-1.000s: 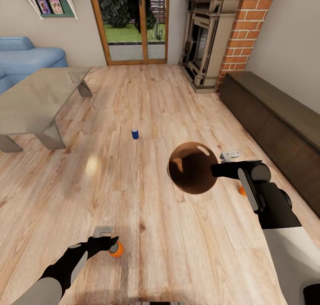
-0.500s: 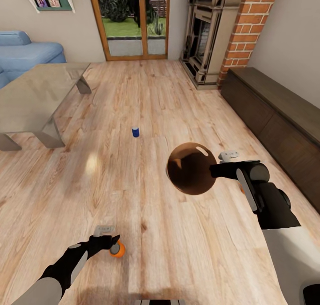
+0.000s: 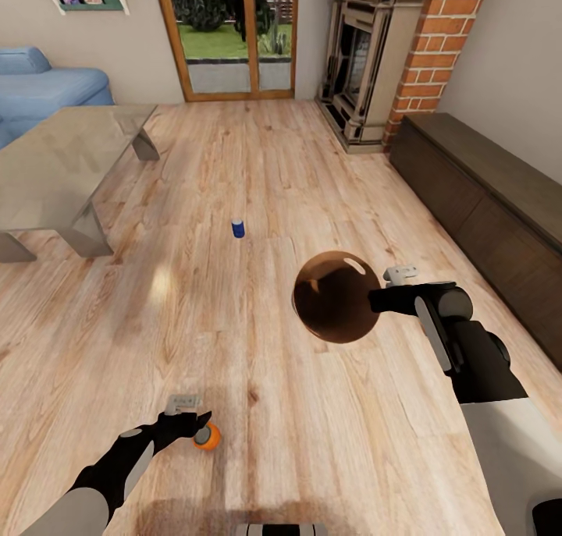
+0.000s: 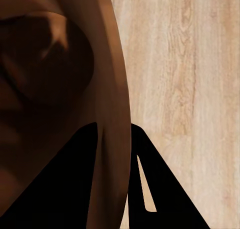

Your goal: Put the three can of soda from the living room inside the tash can in the kitchen.

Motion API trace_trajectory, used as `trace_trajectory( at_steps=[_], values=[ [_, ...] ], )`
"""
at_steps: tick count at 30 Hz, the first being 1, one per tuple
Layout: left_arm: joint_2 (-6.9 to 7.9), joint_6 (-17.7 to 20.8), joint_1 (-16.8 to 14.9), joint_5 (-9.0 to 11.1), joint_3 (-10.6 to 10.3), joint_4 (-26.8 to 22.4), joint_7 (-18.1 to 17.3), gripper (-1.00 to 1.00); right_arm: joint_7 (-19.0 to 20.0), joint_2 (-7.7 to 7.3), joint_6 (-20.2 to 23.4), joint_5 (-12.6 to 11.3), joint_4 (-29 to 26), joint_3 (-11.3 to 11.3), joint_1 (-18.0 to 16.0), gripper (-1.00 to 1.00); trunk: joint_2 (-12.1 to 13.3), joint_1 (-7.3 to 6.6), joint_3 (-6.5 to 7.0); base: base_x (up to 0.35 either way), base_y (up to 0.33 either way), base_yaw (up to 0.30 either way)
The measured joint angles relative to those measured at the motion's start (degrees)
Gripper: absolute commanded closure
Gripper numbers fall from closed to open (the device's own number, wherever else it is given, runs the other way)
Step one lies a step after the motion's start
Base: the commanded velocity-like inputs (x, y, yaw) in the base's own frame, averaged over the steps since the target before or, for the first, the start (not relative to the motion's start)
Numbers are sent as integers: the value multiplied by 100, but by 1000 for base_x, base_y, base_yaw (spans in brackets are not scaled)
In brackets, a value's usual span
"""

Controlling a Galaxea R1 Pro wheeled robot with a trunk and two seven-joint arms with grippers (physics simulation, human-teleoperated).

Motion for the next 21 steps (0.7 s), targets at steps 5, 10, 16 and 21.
trace_trajectory(
  at_steps=[5,10,16,21],
  values=[
    [0,4,-1,6,2,0,-8,-100,-4,-2,-3,36,0,-1,0,100,0,0,-17,-36,93,0],
    [0,3,-1,7,2,0,-12,-100,9,-1,6,-84,-1,2,0,100,0,0,-34,-68,141,0],
    [2,1,2,6,2,-3,-13,-100,-2,-2,-2,30,0,-1,0,100,0,0,-54,-19,36,0],
    [1,7,0,7,2,-4,-8,-100,3,-2,2,-28,0,1,2,100,0,0,-71,-5,9,0]
  ],
)
